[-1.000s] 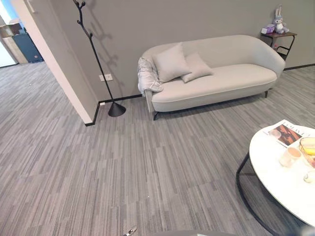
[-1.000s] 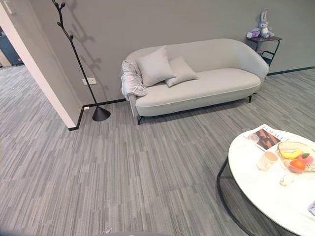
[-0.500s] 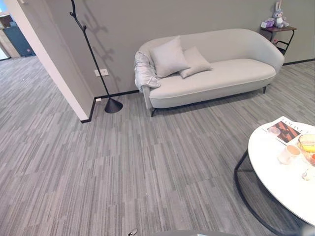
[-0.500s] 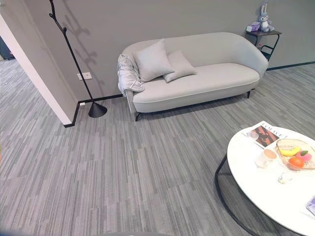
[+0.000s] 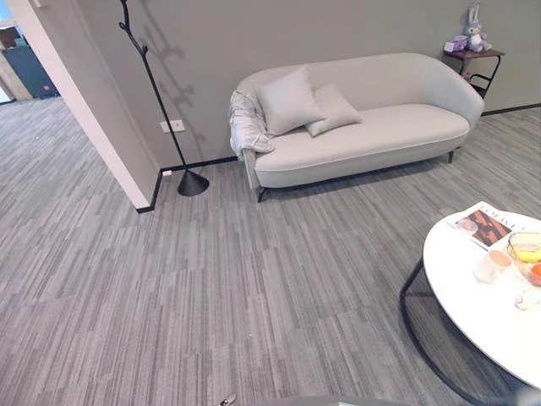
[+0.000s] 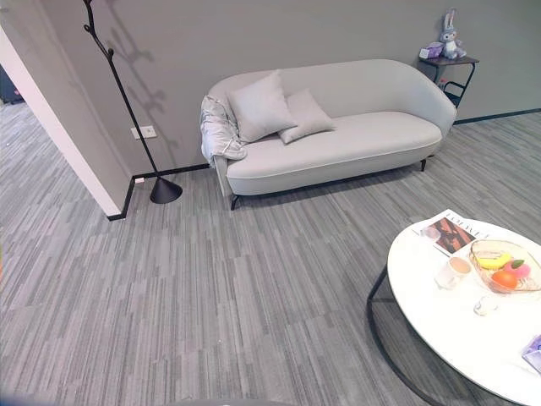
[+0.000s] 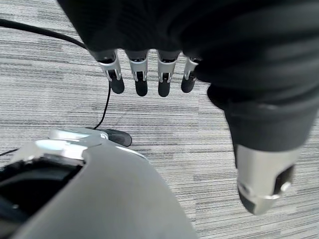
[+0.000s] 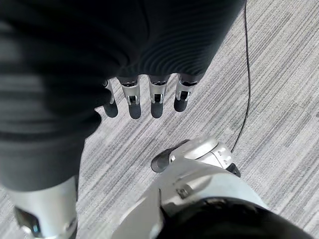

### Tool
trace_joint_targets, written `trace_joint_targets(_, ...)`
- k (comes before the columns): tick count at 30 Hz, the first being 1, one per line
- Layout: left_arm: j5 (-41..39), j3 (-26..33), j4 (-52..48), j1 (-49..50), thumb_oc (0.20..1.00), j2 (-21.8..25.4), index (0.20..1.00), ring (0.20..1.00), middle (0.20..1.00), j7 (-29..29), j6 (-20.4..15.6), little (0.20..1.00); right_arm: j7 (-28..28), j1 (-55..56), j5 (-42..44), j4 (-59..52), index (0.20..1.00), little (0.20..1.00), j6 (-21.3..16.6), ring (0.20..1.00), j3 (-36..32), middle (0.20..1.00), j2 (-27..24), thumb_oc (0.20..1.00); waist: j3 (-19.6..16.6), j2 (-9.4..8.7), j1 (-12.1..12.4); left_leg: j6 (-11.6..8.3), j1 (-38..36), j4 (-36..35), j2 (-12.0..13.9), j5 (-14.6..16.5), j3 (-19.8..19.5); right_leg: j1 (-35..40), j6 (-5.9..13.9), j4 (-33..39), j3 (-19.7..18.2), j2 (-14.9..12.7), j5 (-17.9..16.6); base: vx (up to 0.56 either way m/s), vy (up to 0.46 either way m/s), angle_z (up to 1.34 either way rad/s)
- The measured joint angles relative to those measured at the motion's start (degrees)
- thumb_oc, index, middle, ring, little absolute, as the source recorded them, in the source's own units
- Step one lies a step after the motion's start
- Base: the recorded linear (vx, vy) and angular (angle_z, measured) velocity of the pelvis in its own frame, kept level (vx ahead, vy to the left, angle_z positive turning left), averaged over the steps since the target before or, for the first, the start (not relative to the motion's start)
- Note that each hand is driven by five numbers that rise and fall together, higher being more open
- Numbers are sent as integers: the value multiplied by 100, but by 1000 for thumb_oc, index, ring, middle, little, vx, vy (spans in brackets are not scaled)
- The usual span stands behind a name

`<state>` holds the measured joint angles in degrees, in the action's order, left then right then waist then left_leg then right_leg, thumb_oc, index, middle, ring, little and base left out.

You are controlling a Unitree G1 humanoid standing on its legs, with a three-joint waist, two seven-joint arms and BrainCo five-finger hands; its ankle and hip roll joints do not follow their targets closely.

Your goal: Hang the clothes on the sofa on the clothes rack.

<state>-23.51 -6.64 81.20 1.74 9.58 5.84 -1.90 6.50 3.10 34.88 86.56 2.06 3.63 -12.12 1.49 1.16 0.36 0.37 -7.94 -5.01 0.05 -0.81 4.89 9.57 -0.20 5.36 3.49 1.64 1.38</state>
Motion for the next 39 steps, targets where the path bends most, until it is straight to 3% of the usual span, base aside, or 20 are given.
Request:
trace_joint_targets(9, 214, -4, -20, -11, 1000, 24, 1000, 1000, 1000, -26, 1, 1000, 6, -108, -231, -114, 1000, 1000, -2, 1000, 44, 1000, -11, 1000, 78, 26, 91, -4, 157, 69, -5, -4, 13, -120, -48, -16, 26, -11, -39, -44, 28, 3)
trace_joint_targets(10, 67, 46, -59, -177, 1000, 42, 1000, 1000, 1000, -86, -4, 1000, 3, -168, -230, -115, 1000, 1000, -3, 1000, 57, 1000, -2, 1000, 127, -104, 118, -76, 690, 716, -75, 99, -74, -329, -58, -135, 185, -123, -48, -10, 70, 44)
trace_joint_targets(13, -291, 168, -13, -400, 1000, 0, 1000, 1000, 1000, -127, 11, 1000, -10, -404, -231, -32, 1000, 1000, 1, 1000, 28, 1000, -180, 1000, 336, 141, 177, 160, 974, 729, -155, 228, -98, -704, 17, -581, 511, -150, 169, 49, 202, 63)
trace_joint_targets(14, -352, 352, 50, -440, 1000, -39, 1000, 1000, 1000, -133, 18, 1000, -7, -417, -230, 38, 1000, 1000, -3, 1000, 1, 1000, -167, 1000, 368, 126, 146, 344, 967, 710, -279, 293, -68, -869, 247, -1004, 584, -279, 298, 156, 164, 34)
trace_joint_targets(16, -477, 424, 285, -516, 1000, -131, 1000, 1000, 1000, -131, 61, 1000, 12, -704, -175, 39, 1000, 1000, -27, 1000, -44, 1000, -327, 1000, 700, 493, 86, 618, 526, 460, -230, 388, -79, -2159, 618, -3996, 920, -567, 341, 211, 56, 37)
trace_joint_targets(17, -477, 424, 351, -423, 1000, 81, 1000, 1000, 1000, -176, 53, 1000, 126, -699, -98, -190, 1000, 1000, -17, 1000, -63, 1000, -217, 1000, 740, 268, -82, 682, 294, 404, -409, 324, 19, -2640, 596, -5181, 788, -1015, 589, 660, -359, 39)
trace_joint_targets(19, -370, 507, 535, -79, 1000, 239, 1000, 1000, 1000, -117, 47, 1000, 55, -656, -43, -277, 1000, 1000, -25, 1000, -430, 1000, -301, 1000, 721, 120, -48, 445, 96, 84, -484, 542, -100, -3031, 826, -3691, 675, -1254, 391, 797, -491, 25)
trace_joint_targets(20, -263, 684, 678, -76, 1000, 282, 1000, 1000, 1000, -126, 64, 1000, 19, -596, 18, -265, 1000, 1000, -17, 1000, -540, 1000, -266, 1000, 665, 3, -134, 13, 70, 33, -512, 640, -89, -2917, 950, -2275, 687, -1313, 298, 324, -194, 39)
trace_joint_targets(22, -231, 852, 863, -122, 1000, 345, 1000, 1000, 1000, -168, 118, 1000, -2, -472, 18, -244, 1000, 1000, 20, 1000, -527, 1000, -145, 1000, 735, -162, -232, 214, 149, 302, -603, 645, -47, -2666, 1246, -68, 676, -1556, -287, 652, -402, 47)
trace_joint_targets(23, -234, 850, 867, -155, 1000, 270, 1000, 1000, 1000, -219, 119, 1000, 14, -252, 19, -108, 1000, 1000, 11, 1000, -529, 1000, -22, 1000, 705, -129, -317, 162, -154, 386, -605, 938, -149, -2692, 1246, 11, 663, -1703, -753, 1008, -640, 34)
trace_joint_targets(25, -250, 802, 530, -194, 1000, 2, 1000, 1000, 1000, -289, 5, 1000, 64, 16, 13, 78, 1000, 1000, 34, 1000, -499, 1000, 70, 1000, 585, -137, -438, 167, -308, 599, -601, 1381, -338, -2824, 1311, -399, 609, -1774, -953, 862, -594, 51)
trace_joint_targets(27, -256, 271, 456, -218, 1000, -53, 1000, 1000, 1000, -376, -53, 1000, 53, 71, 2, 282, 1000, 1000, 223, 1000, -385, 1000, 84, 1000, 364, 218, -812, -65, -777, 556, 1, 1633, -590, -2724, 1010, -1075, 436, -1194, -1091, 727, -637, 61)
trace_joint_targets(28, -323, -204, 280, -380, 1000, -154, 1000, 1000, 1000, -400, -111, 1000, 45, -87, 1, 187, 1000, 1000, 221, 1000, -229, 1000, -32, 1000, 372, 388, -846, -300, -844, 1188, 466, 1546, -557, -2745, 324, -2093, 394, -758, -595, 530, -569, 21)
trace_joint_targets(29, -416, -245, 202, -483, 1000, -235, 1000, 1000, 1000, -391, -163, 1000, 34, -123, 5, 91, 1000, 1000, 206, 1000, -196, 1000, -84, 1000, 303, 333, -832, -482, -557, 1780, 502, 1411, -624, -2740, 197, -2171, 474, -753, -476, 358, -407, 4)
trace_joint_targets(32, -651, -224, -210, -773, 1000, -459, 1000, 1000, 1000, -359, -283, 1000, 15, -365, 9, -271, 1000, 1000, 22, 1000, 19, 1000, -277, 1000, 194, 278, -777, -486, 108, 3329, 792, 794, -585, -2332, -166, -1970, 720, -492, -111, 400, -417, 3)
trace_joint_targets(33, -694, -224, -358, -855, 1000, -470, 1000, 1000, 1000, -355, -266, 1000, -7, -463, 9, -460, 1000, 1000, -36, 1000, 20, 1000, -318, 1000, 189, 253, -771, -627, 147, 3377, 904, 239, -607, -2168, -308, -1954, 795, -363, 11, 403, -450, 5)
trace_joint_targets(34, -696, -220, -646, -888, 1000, -428, 1000, 1000, 1000, -357, -252, 1000, -36, -506, 9, -752, 1000, 1000, -62, 1000, 37, 1000, -338, 1000, 187, 135, -738, -643, 317, 3825, 987, -467, -563, -1841, -426, -1702, 804, -263, 79, 685, -500, -7)
trace_joint_targets(35, -696, -531, -1367, -890, 1000, -277, 1000, 1000, 1000, -339, -408, 1000, -150, -547, 2, -946, 1000, 1000, -275, 1000, 20, 1000, -316, 1000, 258, -397, -252, -223, 1335, 5420, 1202, -712, 228, -1122, -521, -1099, 660, -265, 103, 543, -231, 2)
trace_joint_targets(37, -805, -352, -1315, -798, 1000, -175, 1000, 1000, 1000, -301, -406, 1000, -200, -752, 2, -955, 1000, 1000, -262, 1000, -75, 1000, -367, 1000, 292, -675, -152, -276, 2221, 5343, 480, 94, -43, -721, -571, -744, 460, -381, 296, 458, -155, -4)
trace_joint_targets(39, -990, 184, -1227, -695, 1000, -32, 1000, 1000, 1000, -342, -422, 1000, -199, -865, 5, -764, 1000, 1000, -274, 1000, -165, 1000, -413, 1000, 431, -599, 120, -263, 2643, 3517, 171, 212, 118, -314, -484, -346, 366, -289, 208, 478, -45, -45)
